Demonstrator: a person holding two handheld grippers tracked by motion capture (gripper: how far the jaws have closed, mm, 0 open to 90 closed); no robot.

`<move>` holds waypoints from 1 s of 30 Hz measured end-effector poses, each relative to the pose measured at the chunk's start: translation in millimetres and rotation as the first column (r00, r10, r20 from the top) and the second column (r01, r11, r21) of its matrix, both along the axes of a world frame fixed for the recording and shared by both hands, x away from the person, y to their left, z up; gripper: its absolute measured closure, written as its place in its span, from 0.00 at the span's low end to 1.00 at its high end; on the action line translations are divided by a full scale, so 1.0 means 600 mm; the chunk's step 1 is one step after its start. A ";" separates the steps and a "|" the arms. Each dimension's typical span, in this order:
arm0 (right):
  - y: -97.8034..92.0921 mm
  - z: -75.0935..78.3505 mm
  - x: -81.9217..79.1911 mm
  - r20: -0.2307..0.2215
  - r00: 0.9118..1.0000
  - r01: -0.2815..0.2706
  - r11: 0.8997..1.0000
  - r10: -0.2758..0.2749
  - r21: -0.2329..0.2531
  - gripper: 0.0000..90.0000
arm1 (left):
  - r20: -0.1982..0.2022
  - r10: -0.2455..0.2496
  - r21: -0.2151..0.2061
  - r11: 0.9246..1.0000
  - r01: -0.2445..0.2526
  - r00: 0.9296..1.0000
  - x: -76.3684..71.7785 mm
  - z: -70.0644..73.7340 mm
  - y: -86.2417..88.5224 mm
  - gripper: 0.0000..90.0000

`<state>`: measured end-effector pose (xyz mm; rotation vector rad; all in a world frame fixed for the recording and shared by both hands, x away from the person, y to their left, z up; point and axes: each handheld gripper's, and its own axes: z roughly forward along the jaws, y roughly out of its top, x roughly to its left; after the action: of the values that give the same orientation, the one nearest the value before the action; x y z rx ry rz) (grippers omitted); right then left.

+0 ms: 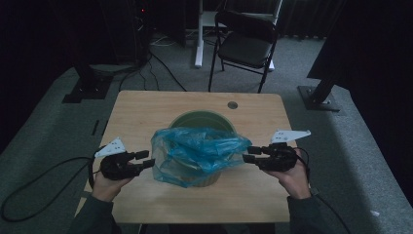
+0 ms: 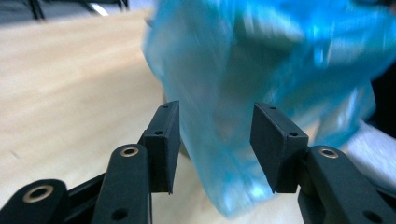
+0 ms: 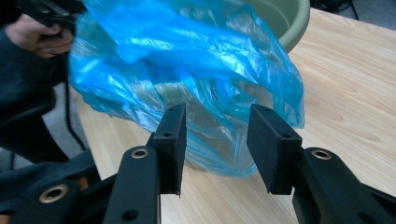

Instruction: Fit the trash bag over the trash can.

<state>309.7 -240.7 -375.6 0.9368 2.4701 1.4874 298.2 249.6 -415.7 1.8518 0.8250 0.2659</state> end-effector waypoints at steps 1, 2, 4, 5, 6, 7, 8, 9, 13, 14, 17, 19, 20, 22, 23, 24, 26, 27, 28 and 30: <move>-0.003 0.002 -0.001 0.015 1.000 0.006 1.000 -0.007 0.007 0.63 | 0.015 0.012 -0.005 1.000 -0.012 1.000 0.003 0.005 0.001 0.58; -0.007 0.003 -0.001 0.020 1.000 0.008 1.000 -0.009 0.010 0.63 | 0.023 0.016 -0.010 1.000 -0.016 1.000 0.006 0.010 0.000 0.58; -0.009 0.004 -0.001 0.030 0.999 0.019 1.000 -0.019 0.015 0.63 | 0.042 0.033 -0.002 0.999 -0.033 0.999 0.012 0.017 -0.002 0.57; -0.011 0.006 0.000 0.048 0.998 0.030 0.999 -0.031 0.014 0.61 | 0.050 0.040 0.003 0.999 -0.040 0.998 0.015 0.020 -0.003 0.56; -0.011 0.007 0.000 0.056 0.998 0.036 0.999 -0.037 0.013 0.60 | 0.054 0.038 0.004 0.999 -0.038 0.998 0.020 0.024 -0.005 0.55; -0.010 0.008 0.001 0.067 0.997 0.045 0.999 -0.046 0.012 0.59 | 0.063 0.044 0.012 0.999 -0.045 0.997 0.025 0.028 -0.009 0.55; -0.009 0.009 0.003 0.076 0.996 0.055 0.998 -0.055 0.001 0.58 | 0.069 0.041 0.014 0.999 -0.042 0.997 0.030 0.032 -0.013 0.54; -0.009 0.009 0.003 0.076 0.996 0.055 0.998 -0.055 0.001 0.58 | 0.069 0.041 0.014 0.999 -0.042 0.997 0.030 0.032 -0.013 0.52; -0.003 0.014 0.013 0.100 0.991 0.093 0.996 -0.091 -0.016 0.57 | 0.089 0.046 0.038 0.998 -0.050 0.995 0.045 0.044 -0.027 0.51; -0.005 0.015 0.014 0.100 0.990 0.097 0.995 -0.095 -0.009 0.57 | 0.093 0.049 0.046 0.997 -0.054 0.994 0.046 0.046 -0.028 0.50; -0.008 0.016 0.017 0.114 0.987 0.114 0.993 -0.112 -0.007 0.57 | 0.097 0.051 0.068 0.996 -0.058 0.994 0.052 0.049 -0.034 0.49; -0.009 0.017 0.020 0.120 0.985 0.122 0.992 -0.121 -0.007 0.56 | 0.102 0.048 0.081 0.995 -0.056 0.994 0.058 0.050 -0.041 0.48; -0.008 0.017 0.022 0.120 0.986 0.114 0.993 -0.113 -0.006 0.55 | 0.105 0.051 0.086 0.994 -0.060 0.993 0.060 0.050 -0.044 0.48; -0.002 0.017 0.028 0.119 0.988 0.099 0.995 -0.096 -0.017 0.54 | 0.107 0.050 0.099 0.993 -0.061 0.993 0.063 0.051 -0.049 0.47; 0.004 0.017 0.032 0.118 0.989 0.088 0.996 -0.084 -0.030 0.54 | 0.113 0.050 0.116 0.991 -0.063 0.992 0.068 0.052 -0.059 0.47; 0.008 0.016 0.034 0.121 0.989 0.085 0.996 -0.080 -0.037 0.55 | 0.113 0.050 0.116 0.991 -0.063 0.992 0.068 0.052 -0.059 0.47; 0.016 0.015 0.043 0.121 0.989 0.088 0.995 -0.082 -0.048 0.65 | 0.121 0.055 0.130 0.989 -0.071 0.991 0.076 0.055 -0.070 0.54; 0.016 0.015 0.043 0.121 0.989 0.088 0.995 -0.082 -0.048 0.65 | 0.121 0.055 0.130 0.989 -0.071 0.991 0.076 0.055 -0.070 0.60; 0.018 0.015 0.049 0.112 0.991 0.080 0.996 -0.074 -0.048 0.73 | 0.118 0.055 0.128 0.989 -0.070 0.991 0.082 0.057 -0.073 0.60; 0.021 0.014 0.055 0.110 0.991 0.076 0.996 -0.070 -0.051 0.79 | 0.109 0.047 0.136 0.989 -0.062 0.993 0.094 0.058 -0.078 0.67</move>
<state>342.5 -228.3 -367.4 0.9019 2.3616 1.4007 354.5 202.6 -380.7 1.9289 0.8018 0.4631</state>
